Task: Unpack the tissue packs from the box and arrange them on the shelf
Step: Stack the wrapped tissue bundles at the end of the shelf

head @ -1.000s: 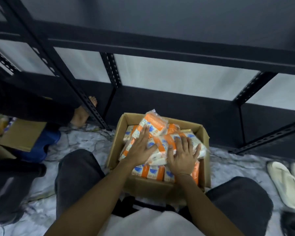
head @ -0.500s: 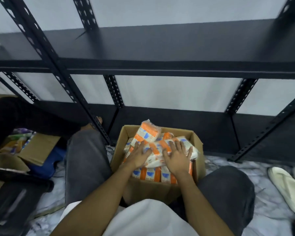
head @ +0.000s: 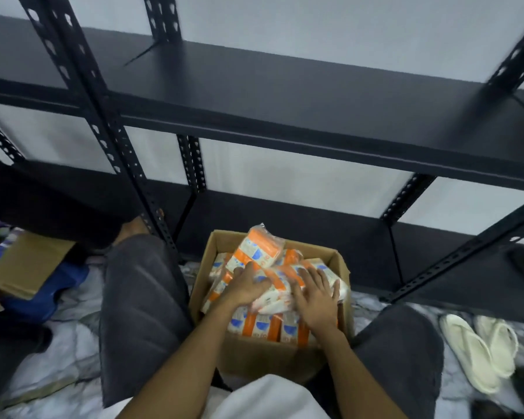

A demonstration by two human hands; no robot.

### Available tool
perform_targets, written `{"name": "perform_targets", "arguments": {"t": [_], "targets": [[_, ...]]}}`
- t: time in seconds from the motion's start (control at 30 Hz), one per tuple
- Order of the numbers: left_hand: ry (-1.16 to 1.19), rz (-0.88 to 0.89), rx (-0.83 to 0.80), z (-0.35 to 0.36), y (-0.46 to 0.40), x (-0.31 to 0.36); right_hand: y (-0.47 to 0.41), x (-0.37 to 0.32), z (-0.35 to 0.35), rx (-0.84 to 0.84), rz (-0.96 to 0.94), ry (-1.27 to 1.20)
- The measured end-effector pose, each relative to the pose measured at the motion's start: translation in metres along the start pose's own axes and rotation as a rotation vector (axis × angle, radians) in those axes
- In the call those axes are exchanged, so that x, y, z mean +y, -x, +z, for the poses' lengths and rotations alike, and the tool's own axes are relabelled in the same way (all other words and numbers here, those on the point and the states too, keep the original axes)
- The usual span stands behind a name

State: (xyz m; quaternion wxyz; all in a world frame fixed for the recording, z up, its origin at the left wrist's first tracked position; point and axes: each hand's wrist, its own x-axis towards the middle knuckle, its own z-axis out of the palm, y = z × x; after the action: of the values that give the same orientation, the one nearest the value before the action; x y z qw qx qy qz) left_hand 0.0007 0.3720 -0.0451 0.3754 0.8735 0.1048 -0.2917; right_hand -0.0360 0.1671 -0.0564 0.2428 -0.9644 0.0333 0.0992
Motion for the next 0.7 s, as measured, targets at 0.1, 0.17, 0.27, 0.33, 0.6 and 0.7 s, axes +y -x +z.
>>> {"name": "perform_targets", "arguments": {"t": [0.1, 0.17, 0.27, 0.33, 0.6, 0.7], "targets": [[0.11, 0.005, 0.1, -0.016, -0.019, -0.01, -0.01, -0.011, -0.004, -0.048, 0.065, 0.011], [0.181, 0.01, 0.194, -0.019, -0.036, -0.023, -0.018, -0.018, -0.006, -0.073, 0.11, 0.005], [0.244, -0.005, 0.339, -0.024, -0.039, -0.019, -0.015, -0.017, -0.005, -0.036, 0.128, -0.022], [0.266, -0.032, 0.39, -0.023, -0.043, -0.016, -0.009, -0.015, -0.002, 0.015, 0.113, -0.026], [0.254, -0.046, 0.395, -0.023, -0.054, -0.023, -0.055, -0.042, -0.006, 0.011, 0.274, 0.134], [0.238, -0.041, 0.468, -0.029, -0.048, -0.019, -0.059, -0.049, -0.006, 0.016, 0.291, 0.099]]}}
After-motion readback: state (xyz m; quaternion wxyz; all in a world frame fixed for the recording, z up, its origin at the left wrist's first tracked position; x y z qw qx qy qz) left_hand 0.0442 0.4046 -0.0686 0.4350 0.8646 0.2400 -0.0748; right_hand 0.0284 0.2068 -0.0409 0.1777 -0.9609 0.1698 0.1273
